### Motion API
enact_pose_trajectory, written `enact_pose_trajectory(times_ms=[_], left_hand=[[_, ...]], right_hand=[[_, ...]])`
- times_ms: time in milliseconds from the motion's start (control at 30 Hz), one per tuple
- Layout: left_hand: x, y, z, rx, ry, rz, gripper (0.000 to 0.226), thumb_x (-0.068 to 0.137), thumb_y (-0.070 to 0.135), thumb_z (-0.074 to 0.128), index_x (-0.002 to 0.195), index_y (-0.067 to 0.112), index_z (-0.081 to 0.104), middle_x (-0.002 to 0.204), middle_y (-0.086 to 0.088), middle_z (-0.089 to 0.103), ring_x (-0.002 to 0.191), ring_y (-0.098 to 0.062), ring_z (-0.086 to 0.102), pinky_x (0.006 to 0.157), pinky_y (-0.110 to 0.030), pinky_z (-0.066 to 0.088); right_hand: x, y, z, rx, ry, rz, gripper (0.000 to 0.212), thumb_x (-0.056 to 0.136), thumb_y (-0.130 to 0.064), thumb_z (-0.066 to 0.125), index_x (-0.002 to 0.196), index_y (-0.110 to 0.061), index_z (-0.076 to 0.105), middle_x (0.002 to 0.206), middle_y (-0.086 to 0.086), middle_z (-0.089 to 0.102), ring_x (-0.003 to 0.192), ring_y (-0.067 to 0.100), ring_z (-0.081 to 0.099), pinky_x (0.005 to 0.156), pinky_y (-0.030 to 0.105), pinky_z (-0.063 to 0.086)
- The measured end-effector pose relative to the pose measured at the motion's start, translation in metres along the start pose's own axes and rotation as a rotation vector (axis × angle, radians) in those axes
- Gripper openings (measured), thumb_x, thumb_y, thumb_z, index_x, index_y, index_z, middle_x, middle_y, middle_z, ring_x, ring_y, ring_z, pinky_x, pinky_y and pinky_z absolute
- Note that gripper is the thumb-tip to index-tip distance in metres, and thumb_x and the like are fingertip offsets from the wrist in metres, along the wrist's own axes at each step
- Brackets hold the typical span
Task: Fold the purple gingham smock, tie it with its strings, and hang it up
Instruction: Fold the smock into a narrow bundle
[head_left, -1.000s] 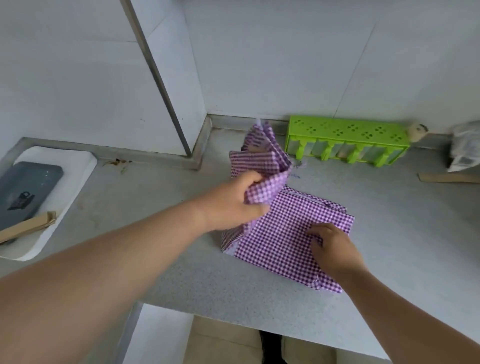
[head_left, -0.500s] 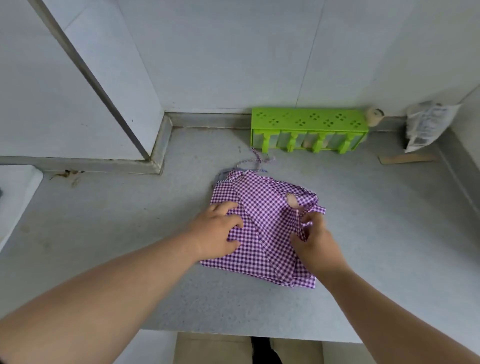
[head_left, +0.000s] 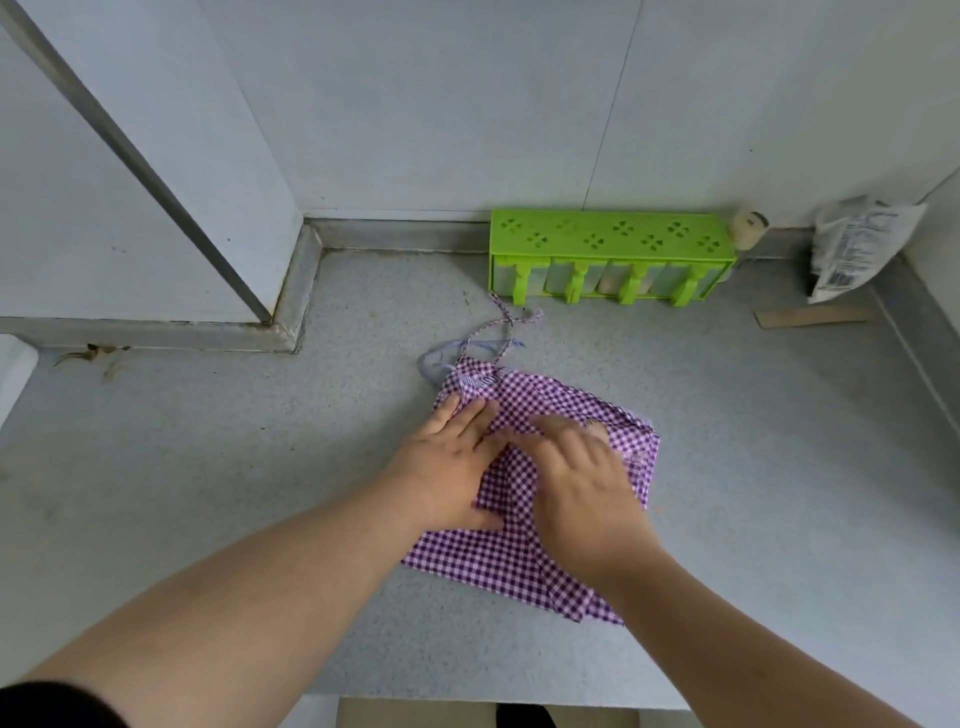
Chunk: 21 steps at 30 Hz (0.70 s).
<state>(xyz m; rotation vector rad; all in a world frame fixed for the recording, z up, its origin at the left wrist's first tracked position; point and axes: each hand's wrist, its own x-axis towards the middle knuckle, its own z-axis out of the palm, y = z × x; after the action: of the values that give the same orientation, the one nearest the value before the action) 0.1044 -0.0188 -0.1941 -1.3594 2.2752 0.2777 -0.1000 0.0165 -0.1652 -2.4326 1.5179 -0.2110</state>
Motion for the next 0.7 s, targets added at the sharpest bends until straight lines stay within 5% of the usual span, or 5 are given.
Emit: enact_pose_trajectory(times_ms=[67, 200, 400, 533, 700], left_hand=[[0.007, 0.001, 0.012, 0.035, -0.031, -0.017, 0.121, 0.084, 0.090, 0.029, 0.165, 0.014, -0.019, 0.172, -0.016, -0.026, 0.158, -0.030, -0.029, 0.126, -0.050, -0.023], [0.002, 0.002, 0.024, -0.074, -0.014, -0.187, 0.133, 0.074, 0.103, 0.018, 0.158, 0.016, -0.037, 0.159, -0.021, -0.049, 0.150, -0.034, -0.042, 0.124, -0.046, -0.026], [0.000, 0.000, 0.027, -0.186, -0.056, -0.255, 0.139, 0.066, 0.109, 0.022, 0.152, 0.023, -0.045, 0.154, -0.020, -0.055, 0.148, -0.034, -0.046, 0.120, -0.045, -0.028], [0.001, -0.001, 0.024, -0.186, -0.077, -0.247, 0.138, 0.068, 0.107, 0.025, 0.153, 0.023, -0.044, 0.154, -0.021, -0.055, 0.146, -0.034, -0.047, 0.123, -0.047, -0.026], [0.002, -0.003, 0.025, -0.183, -0.104, -0.240, 0.135, 0.076, 0.099, 0.039, 0.154, 0.026, -0.043, 0.154, -0.020, -0.056, 0.147, -0.034, -0.046, 0.126, -0.049, -0.022]], right_hand=[[0.016, -0.011, 0.019, 0.050, -0.139, -0.069, 0.059, 0.101, -0.032, 0.034, 0.160, -0.025, 0.031, 0.170, 0.000, 0.023, 0.158, 0.023, 0.016, 0.129, 0.048, 0.015], [0.029, 0.030, 0.043, -0.042, -0.281, 0.144, 0.068, 0.105, -0.059, 0.008, 0.163, -0.031, -0.013, 0.171, -0.007, -0.019, 0.157, 0.014, -0.020, 0.129, 0.042, -0.008], [0.032, 0.075, 0.032, -0.115, -0.318, 0.280, 0.066, 0.106, -0.052, 0.006, 0.163, -0.027, -0.017, 0.172, -0.005, -0.016, 0.159, 0.014, -0.011, 0.127, 0.038, -0.008], [0.033, 0.029, 0.018, -0.123, -0.171, 0.238, 0.070, 0.105, -0.040, 0.020, 0.163, -0.020, -0.014, 0.171, 0.004, -0.018, 0.158, 0.023, -0.018, 0.129, 0.046, -0.007], [-0.002, -0.010, 0.050, -0.084, -0.296, 0.055, 0.074, 0.101, -0.068, 0.006, 0.162, -0.031, -0.015, 0.171, -0.002, -0.019, 0.156, 0.020, -0.025, 0.127, 0.051, -0.008]])
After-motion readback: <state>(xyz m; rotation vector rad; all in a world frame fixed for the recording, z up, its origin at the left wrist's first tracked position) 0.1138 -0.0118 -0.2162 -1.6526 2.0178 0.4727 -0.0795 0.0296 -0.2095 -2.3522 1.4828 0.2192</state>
